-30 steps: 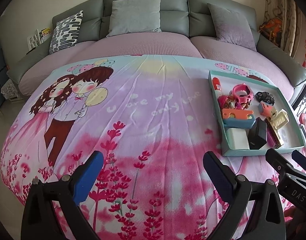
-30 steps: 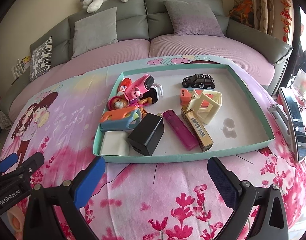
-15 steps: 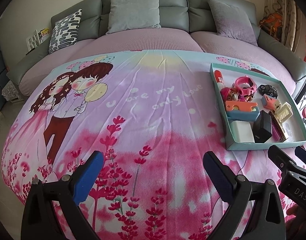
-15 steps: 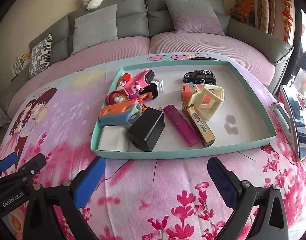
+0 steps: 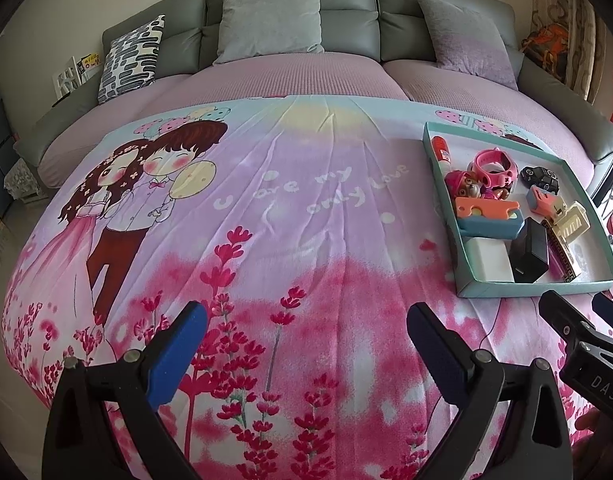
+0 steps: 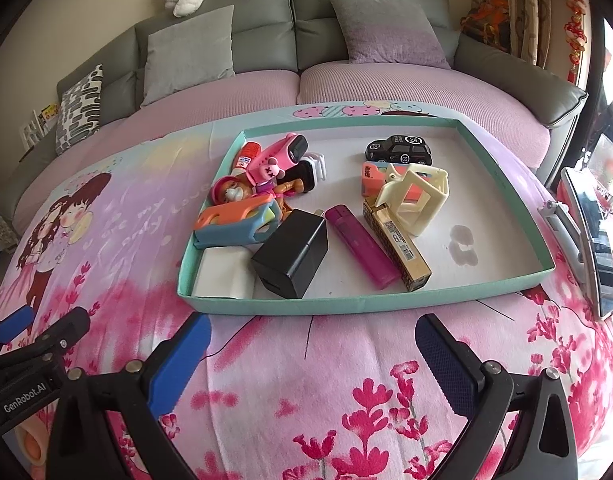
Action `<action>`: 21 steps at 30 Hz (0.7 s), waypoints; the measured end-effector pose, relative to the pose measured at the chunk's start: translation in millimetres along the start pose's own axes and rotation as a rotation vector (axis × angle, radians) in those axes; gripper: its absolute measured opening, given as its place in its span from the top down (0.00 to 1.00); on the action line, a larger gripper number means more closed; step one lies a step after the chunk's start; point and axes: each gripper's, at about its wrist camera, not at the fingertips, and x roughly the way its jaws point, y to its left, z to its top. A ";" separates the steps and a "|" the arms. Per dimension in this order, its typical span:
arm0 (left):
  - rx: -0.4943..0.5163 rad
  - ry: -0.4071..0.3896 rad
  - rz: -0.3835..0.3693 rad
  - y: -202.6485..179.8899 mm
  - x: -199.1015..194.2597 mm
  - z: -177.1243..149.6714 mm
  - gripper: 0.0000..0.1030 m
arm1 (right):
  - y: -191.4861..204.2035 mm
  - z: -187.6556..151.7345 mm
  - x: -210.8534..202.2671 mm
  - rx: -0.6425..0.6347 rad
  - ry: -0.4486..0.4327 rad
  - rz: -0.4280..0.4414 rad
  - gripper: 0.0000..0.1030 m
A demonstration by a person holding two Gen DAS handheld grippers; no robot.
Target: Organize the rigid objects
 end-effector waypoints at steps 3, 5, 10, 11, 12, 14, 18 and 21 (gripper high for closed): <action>0.001 0.000 0.002 0.1 0.1 0.1 0.03 | 0.0 -0.3 0.9 -0.002 0.004 0.000 0.00; 0.001 0.000 0.001 0.1 0.2 0.1 0.03 | 0.3 -0.2 1.0 -0.002 0.004 -0.001 0.00; 0.003 0.000 0.002 0.0 0.4 -0.1 0.03 | 0.4 -0.1 1.2 -0.003 0.002 0.001 0.00; 0.004 -0.001 0.002 -0.2 0.4 -0.4 0.03 | 0.4 -0.2 1.4 -0.004 0.003 0.001 0.00; 0.005 -0.002 0.003 -0.7 0.3 -0.7 0.03 | 0.7 -0.2 1.5 -0.004 0.003 0.001 0.00; 0.009 -0.004 0.005 -1.6 0.0 -0.9 0.03 | 0.7 0.0 1.4 -0.003 0.003 0.000 0.00; 0.012 -0.001 0.008 -2.4 -0.1 -1.3 0.03 | 0.7 0.0 1.4 -0.003 0.003 0.001 0.00; 0.011 -0.002 0.011 -2.7 -0.7 -0.8 0.03 | 0.7 -0.2 1.8 -0.003 0.004 0.001 0.00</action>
